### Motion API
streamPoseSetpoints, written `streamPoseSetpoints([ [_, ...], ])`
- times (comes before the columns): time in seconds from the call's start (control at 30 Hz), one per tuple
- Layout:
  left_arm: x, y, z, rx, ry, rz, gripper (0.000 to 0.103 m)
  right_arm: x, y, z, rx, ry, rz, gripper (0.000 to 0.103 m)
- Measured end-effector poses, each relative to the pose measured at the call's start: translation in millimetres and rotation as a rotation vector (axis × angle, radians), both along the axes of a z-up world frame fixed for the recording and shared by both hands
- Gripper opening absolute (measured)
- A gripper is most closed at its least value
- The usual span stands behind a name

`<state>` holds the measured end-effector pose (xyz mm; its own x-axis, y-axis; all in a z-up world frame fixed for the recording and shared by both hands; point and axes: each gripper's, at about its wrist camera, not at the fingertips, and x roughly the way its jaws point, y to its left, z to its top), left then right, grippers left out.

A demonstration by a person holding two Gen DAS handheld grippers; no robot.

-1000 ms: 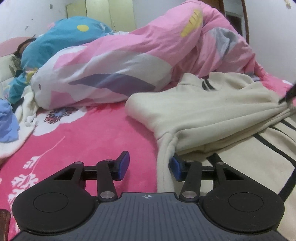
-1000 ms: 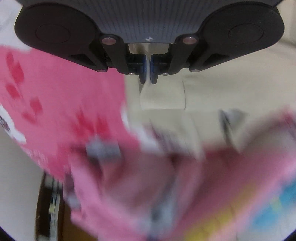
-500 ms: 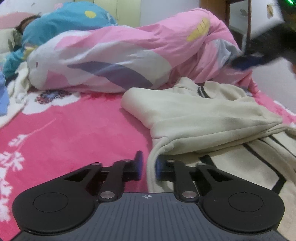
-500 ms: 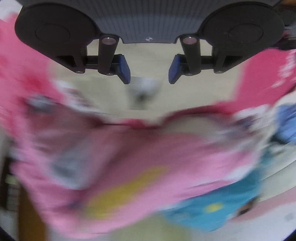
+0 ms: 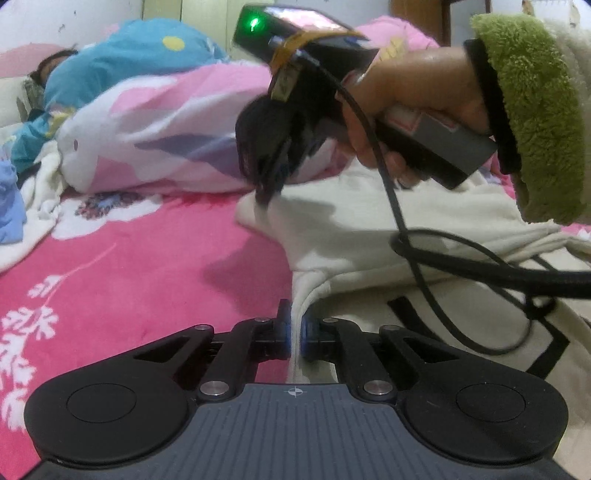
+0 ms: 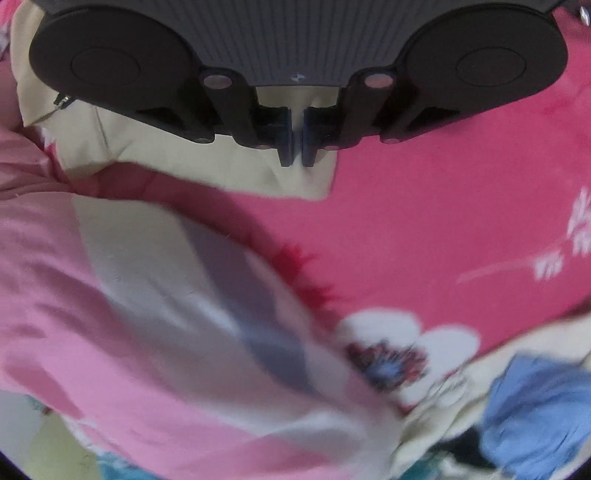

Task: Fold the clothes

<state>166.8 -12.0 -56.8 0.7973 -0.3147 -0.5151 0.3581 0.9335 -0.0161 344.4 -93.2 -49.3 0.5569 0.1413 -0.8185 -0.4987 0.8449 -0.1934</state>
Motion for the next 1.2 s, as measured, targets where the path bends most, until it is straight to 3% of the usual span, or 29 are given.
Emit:
streamPoseSetpoints([
  [0.23,2.4,0.1,-5.9,0.013,0.056,-0.008,0.002,5.1,-18.8,-15.4,0.134,-0.056,-0.085,0.004],
  [0.3,1.4,-0.8,-6.3,0.022,0.055,-0.009,0.003,18.6,-15.7,-25.7,0.188,-0.041,-0.106,0.005],
  [0.5,1.8,9.4,-5.7,-0.042,0.095,-0.013,0.004,25.5,-18.7,-19.9,0.340,0.039,-0.107,0.011],
  [0.67,-1.0,6.5,-5.3,-0.024,0.085,-0.018,0.004,30.1,-21.3,-14.2,0.467,0.107,-0.107,0.011],
  [0.8,0.0,12.5,-6.2,-0.066,0.098,-0.035,0.004,33.8,-23.5,-9.6,0.569,0.162,-0.106,0.011],
  [0.93,8.7,28.4,-7.6,-0.173,0.162,-0.044,0.007,37.6,-25.6,-5.0,0.670,0.218,-0.105,0.011],
  [1.0,12.6,36.0,-7.8,-0.225,0.193,-0.046,0.010,12.0,-54.5,24.4,0.705,0.143,-0.110,0.013],
  [1.2,19.0,56.9,-11.2,-0.386,0.266,-0.046,0.024,-100.1,-169.7,117.0,0.739,-0.141,-0.177,0.035],
])
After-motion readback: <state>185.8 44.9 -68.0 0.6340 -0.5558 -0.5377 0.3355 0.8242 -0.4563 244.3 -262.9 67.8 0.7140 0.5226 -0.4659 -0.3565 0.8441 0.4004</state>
